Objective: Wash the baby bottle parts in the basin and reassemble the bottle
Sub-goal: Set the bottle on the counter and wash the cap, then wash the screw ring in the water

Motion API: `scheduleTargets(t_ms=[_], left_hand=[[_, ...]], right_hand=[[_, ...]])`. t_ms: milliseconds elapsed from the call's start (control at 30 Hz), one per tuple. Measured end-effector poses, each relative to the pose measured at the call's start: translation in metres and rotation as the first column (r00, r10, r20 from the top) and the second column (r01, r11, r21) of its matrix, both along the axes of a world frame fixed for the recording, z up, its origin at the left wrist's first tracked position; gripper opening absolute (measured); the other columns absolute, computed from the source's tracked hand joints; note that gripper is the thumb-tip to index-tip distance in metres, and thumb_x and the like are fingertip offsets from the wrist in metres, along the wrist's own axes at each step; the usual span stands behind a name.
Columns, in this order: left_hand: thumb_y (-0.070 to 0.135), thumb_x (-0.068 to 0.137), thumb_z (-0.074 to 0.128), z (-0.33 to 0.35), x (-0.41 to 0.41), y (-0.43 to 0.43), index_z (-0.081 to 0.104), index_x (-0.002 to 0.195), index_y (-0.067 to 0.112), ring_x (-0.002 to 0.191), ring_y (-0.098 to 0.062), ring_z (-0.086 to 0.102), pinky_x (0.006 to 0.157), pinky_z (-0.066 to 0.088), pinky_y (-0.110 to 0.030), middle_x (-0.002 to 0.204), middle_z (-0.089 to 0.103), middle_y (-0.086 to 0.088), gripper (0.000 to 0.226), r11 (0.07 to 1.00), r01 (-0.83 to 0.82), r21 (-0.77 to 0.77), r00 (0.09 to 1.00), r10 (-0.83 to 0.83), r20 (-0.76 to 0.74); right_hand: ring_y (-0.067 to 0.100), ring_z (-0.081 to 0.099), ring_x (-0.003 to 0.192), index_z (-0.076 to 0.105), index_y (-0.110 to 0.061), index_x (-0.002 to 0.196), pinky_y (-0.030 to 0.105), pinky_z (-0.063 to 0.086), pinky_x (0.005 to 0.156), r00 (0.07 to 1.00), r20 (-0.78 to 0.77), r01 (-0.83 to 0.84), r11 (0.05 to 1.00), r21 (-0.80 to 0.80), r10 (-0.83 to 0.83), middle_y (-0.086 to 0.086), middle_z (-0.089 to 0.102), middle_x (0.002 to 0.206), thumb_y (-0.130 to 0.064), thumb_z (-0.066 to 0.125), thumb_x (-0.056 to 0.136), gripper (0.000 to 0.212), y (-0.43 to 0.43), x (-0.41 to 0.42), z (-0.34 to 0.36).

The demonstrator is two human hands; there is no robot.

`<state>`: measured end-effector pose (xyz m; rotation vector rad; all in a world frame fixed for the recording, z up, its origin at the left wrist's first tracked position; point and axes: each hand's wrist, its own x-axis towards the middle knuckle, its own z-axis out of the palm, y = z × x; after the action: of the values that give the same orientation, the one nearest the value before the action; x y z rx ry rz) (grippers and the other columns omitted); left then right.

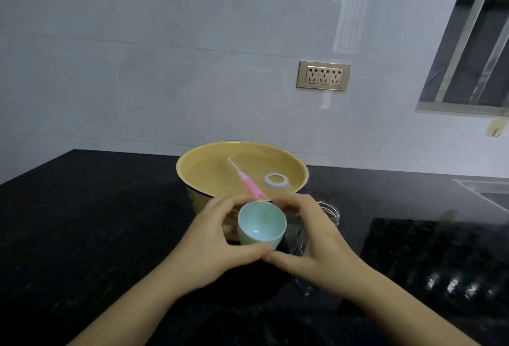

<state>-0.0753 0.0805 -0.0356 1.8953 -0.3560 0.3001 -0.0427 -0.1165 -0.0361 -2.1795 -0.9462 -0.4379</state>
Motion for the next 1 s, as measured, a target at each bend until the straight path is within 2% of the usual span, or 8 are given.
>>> scheduleTargets(t_ms=[133,233,333,500,667,767,900,1000], left_hand=[[0.051,0.050,0.075,-0.025,0.000,-0.002,0.057,0.114,0.037,0.105,0.009,0.054,0.085,0.044,-0.006,0.114,0.052,0.020,0.069,0.995,-0.018,0.097,1.000,0.018,0.007],[0.053,0.049,0.073,-0.044,0.007,-0.003,0.054,0.116,0.038,0.107,0.008,0.051,0.087,0.043,-0.007,0.118,0.049,0.016,0.071,0.991,-0.015,0.135,0.999,0.019,-0.031],[0.054,0.049,0.072,-0.059,0.015,-0.005,0.051,0.116,0.042,0.107,0.008,0.050,0.092,0.045,-0.012,0.120,0.048,0.016,0.071,0.986,-0.006,0.166,0.998,0.017,-0.065],[0.053,0.045,0.075,-0.073,0.022,-0.005,0.052,0.113,0.043,0.107,0.004,0.056,0.092,0.046,-0.014,0.120,0.052,0.014,0.072,0.992,-0.001,0.127,0.993,0.016,-0.118],[0.057,0.040,0.079,-0.069,0.022,0.001,0.046,0.115,0.045,0.108,0.007,0.055,0.093,0.045,-0.011,0.121,0.049,0.017,0.082,0.990,0.013,0.140,0.988,0.009,-0.156],[0.063,0.039,0.079,-0.060,0.017,0.006,0.046,0.112,0.049,0.107,0.011,0.052,0.092,0.045,-0.012,0.119,0.051,0.019,0.081,0.982,0.010,0.191,0.991,0.016,-0.135],[0.058,0.051,0.076,-0.035,0.010,0.017,0.059,0.101,0.042,0.099,0.005,0.058,0.085,0.048,-0.013,0.102,0.063,0.017,0.055,0.967,-0.044,0.252,0.996,0.063,-0.069],[0.027,0.071,0.082,-0.011,0.007,0.021,0.070,0.088,0.029,0.082,-0.003,0.066,0.077,0.053,-0.019,0.090,0.070,0.013,0.021,0.970,-0.054,0.235,0.998,0.061,-0.025]], right_hand=[[-0.001,0.042,0.119,0.034,-0.050,0.125,0.032,0.039,0.101,0.998,0.044,0.043,0.988,-0.150,-0.037,-0.027,0.040,0.123,-0.051,0.072,0.068,0.068,-0.012,0.002,-0.009],[-0.002,0.041,0.117,0.037,-0.047,0.125,0.030,0.039,0.102,0.997,0.033,0.073,0.982,-0.175,-0.069,-0.024,0.040,0.122,-0.053,0.068,0.069,0.064,-0.019,0.005,-0.016],[-0.001,0.042,0.118,0.033,-0.049,0.129,0.025,0.037,0.102,0.998,0.040,0.057,0.982,-0.182,-0.051,-0.022,0.042,0.122,-0.043,0.065,0.073,0.065,-0.022,0.006,-0.019],[0.001,0.046,0.115,0.027,-0.050,0.130,0.018,0.036,0.098,0.998,0.037,0.057,0.988,-0.140,-0.052,-0.020,0.047,0.116,-0.038,0.059,0.075,0.065,-0.023,0.006,-0.020],[-0.001,0.048,0.110,0.043,-0.039,0.127,0.015,0.038,0.093,0.998,0.028,0.060,0.991,-0.117,-0.057,-0.021,0.049,0.112,-0.036,0.063,0.077,0.053,-0.022,0.015,-0.016],[-0.002,0.052,0.103,0.058,-0.032,0.114,0.011,0.039,0.088,0.998,0.012,0.069,0.994,-0.090,-0.068,-0.021,0.052,0.107,-0.029,0.066,0.078,0.037,-0.019,0.021,-0.008],[0.003,0.057,0.085,0.068,-0.023,0.095,0.009,0.042,0.077,0.996,-0.019,0.087,0.996,0.012,-0.087,-0.012,0.061,0.090,-0.012,0.067,0.082,0.017,-0.010,0.030,0.011],[0.003,0.055,0.070,0.069,-0.028,0.087,0.008,0.041,0.065,0.980,-0.145,0.150,0.985,0.090,-0.136,-0.014,0.065,0.078,-0.010,0.060,0.086,0.020,-0.001,0.041,0.026]])
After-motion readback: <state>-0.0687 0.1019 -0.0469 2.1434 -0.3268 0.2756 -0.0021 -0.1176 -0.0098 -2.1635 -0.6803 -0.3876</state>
